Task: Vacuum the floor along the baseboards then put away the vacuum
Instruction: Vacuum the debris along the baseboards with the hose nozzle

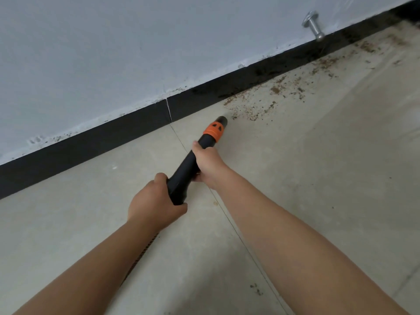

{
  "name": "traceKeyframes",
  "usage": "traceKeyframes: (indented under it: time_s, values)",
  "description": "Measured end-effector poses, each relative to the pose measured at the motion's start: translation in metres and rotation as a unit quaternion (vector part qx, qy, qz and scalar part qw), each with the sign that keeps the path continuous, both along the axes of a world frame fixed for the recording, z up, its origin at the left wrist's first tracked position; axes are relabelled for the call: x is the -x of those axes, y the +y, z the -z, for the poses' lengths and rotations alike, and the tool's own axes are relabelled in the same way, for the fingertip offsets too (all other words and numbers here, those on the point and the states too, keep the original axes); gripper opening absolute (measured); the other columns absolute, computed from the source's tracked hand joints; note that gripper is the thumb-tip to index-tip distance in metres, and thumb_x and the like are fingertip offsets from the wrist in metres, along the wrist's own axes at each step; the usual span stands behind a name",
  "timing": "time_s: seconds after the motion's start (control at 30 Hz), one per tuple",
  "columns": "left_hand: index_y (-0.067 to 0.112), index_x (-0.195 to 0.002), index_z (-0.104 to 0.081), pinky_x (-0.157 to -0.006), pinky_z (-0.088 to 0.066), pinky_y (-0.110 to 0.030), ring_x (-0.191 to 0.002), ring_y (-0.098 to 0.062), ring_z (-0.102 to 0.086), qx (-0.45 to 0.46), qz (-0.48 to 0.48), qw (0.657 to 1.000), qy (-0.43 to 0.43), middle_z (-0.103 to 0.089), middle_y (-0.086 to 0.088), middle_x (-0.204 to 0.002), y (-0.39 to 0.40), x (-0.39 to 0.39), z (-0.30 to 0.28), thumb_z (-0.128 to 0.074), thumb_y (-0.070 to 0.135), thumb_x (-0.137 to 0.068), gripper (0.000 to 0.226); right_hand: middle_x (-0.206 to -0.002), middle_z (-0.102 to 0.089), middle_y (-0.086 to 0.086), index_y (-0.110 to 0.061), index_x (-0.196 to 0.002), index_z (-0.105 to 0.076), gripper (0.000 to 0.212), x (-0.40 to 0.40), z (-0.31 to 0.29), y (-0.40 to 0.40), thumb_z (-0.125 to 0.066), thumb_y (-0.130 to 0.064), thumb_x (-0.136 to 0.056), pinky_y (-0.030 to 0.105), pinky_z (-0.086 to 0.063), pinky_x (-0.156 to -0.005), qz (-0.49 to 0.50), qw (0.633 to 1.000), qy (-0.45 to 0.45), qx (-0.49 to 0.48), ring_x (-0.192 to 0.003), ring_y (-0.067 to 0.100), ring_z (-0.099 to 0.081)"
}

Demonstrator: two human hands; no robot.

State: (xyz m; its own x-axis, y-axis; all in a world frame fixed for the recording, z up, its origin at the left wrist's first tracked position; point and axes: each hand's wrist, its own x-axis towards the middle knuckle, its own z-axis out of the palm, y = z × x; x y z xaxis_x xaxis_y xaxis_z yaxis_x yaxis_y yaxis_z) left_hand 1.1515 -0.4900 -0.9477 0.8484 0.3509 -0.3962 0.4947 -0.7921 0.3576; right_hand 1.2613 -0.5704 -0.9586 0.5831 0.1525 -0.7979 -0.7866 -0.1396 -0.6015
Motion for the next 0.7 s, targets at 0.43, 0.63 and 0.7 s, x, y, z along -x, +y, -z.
traceKeyframes:
  time_s: [0.43, 0.63, 0.7]
  values:
    - [0.014, -0.103, -0.042, -0.063, -0.049, -0.03, -0.074, -0.018, -0.056, 0.049, 0.054, 0.997, 0.013, -0.051, 0.002, -0.083, -0.026, -0.048, 0.002, -0.069, 0.028, -0.072, 0.044, -0.138, -0.041, 0.015, -0.01, -0.142, -0.025, 0.053, -0.029, -0.009, -0.038, -0.039, -0.037, -0.099, 0.045, -0.051, -0.074, 0.079, 0.995, -0.036, 0.047, -0.121, 0.037, -0.046]
    - [0.018, -0.099, -0.045, -0.063, -0.051, -0.028, -0.072, -0.016, -0.06, 0.078, 0.088, 0.992, 0.039, -0.057, 0.002, -0.081, -0.013, -0.027, -0.011, -0.072, 0.025, -0.069, 0.041, -0.135, -0.044, 0.016, -0.008, -0.138, -0.029, 0.051, -0.006, -0.012, -0.046, -0.047, -0.032, -0.097, 0.043, -0.05, -0.069, 0.092, 0.996, 0.007, 0.003, -0.119, 0.036, -0.049]
    - [0.021, -0.097, -0.045, -0.057, -0.045, -0.023, -0.069, -0.012, -0.056, 0.07, 0.109, 0.99, 0.047, -0.056, 0.005, -0.077, -0.003, -0.013, -0.013, -0.072, 0.023, -0.068, 0.04, -0.134, -0.046, 0.016, -0.008, -0.137, -0.03, 0.051, 0.01, -0.005, -0.042, -0.049, -0.032, -0.096, 0.039, -0.053, -0.061, 0.11, 0.994, 0.024, -0.004, -0.116, 0.036, -0.052]
